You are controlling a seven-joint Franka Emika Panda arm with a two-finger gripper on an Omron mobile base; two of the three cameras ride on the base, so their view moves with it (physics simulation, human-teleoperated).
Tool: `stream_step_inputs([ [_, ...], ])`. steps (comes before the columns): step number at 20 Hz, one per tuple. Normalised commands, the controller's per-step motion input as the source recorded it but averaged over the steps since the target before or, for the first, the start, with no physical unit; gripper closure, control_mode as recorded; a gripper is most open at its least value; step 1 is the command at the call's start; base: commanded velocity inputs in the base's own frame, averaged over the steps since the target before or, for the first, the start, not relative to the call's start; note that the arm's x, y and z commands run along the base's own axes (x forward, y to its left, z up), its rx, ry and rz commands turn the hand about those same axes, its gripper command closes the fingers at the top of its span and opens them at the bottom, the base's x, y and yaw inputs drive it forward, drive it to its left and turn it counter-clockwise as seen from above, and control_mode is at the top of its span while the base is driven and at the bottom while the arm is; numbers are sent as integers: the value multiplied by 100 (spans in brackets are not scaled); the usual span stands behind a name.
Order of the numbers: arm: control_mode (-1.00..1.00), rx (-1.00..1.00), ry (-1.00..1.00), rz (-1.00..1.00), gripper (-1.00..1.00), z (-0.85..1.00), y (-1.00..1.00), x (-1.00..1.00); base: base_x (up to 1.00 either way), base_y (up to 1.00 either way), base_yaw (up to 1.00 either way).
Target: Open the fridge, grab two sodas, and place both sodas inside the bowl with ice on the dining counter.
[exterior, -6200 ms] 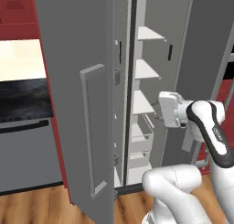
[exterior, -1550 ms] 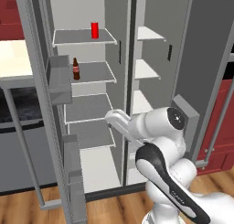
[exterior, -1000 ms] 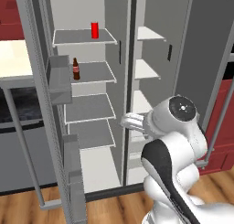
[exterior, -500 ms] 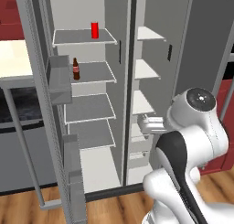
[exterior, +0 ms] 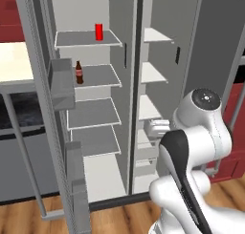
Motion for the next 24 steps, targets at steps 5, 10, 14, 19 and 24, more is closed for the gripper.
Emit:
stream_step_inputs([
  [5, 100, 0, 0, 0, -100, 0, 0, 0, 66, 34, -10],
  [10, 100, 0, 0, 0, -100, 0, 0, 0, 65, 37, -10],
  [14, 100, 0, 0, 0, -100, 0, 0, 0, 49, 55, -11],
  [19, 100, 0, 0, 0, -100, 0, 0, 0, 56, 42, -6],
  [24, 100, 0, 0, 0, -100, 0, 0, 0, 72, 12, 0],
])
